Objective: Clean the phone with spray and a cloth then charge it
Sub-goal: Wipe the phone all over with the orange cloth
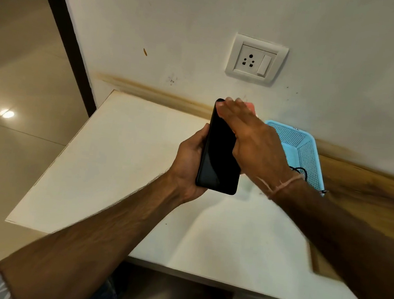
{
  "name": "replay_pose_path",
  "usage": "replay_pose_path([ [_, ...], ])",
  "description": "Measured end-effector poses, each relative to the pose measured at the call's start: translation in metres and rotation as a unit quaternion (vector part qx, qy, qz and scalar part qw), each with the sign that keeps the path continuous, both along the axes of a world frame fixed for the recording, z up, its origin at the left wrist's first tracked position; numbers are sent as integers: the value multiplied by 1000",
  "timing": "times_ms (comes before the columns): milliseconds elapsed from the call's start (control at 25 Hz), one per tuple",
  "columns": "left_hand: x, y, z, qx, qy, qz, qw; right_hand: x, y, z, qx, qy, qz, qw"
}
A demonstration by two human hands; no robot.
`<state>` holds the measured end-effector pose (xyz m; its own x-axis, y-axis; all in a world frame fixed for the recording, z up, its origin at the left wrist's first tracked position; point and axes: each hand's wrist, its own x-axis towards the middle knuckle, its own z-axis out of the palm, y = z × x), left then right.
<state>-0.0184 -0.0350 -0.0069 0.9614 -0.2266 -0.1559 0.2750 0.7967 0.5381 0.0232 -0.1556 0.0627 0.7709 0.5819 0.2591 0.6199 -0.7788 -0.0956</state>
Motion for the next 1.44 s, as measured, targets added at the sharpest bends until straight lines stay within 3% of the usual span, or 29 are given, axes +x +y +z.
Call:
replay_pose_path([
  [160,0,0,-1,2,3,10,1000,3,6,1,-3,6,-10,1000],
  [520,1,5,-3,30,11,-20,999,-104,-42,-53,-26,-55,99,993],
  [960,1,3,0,23,-5,-8,1000,3,-25,2,-19,28,-41,999],
  [1440,-1,4,5,20,15,-31,999,-114,-25,-43,-16,-70,93,993],
])
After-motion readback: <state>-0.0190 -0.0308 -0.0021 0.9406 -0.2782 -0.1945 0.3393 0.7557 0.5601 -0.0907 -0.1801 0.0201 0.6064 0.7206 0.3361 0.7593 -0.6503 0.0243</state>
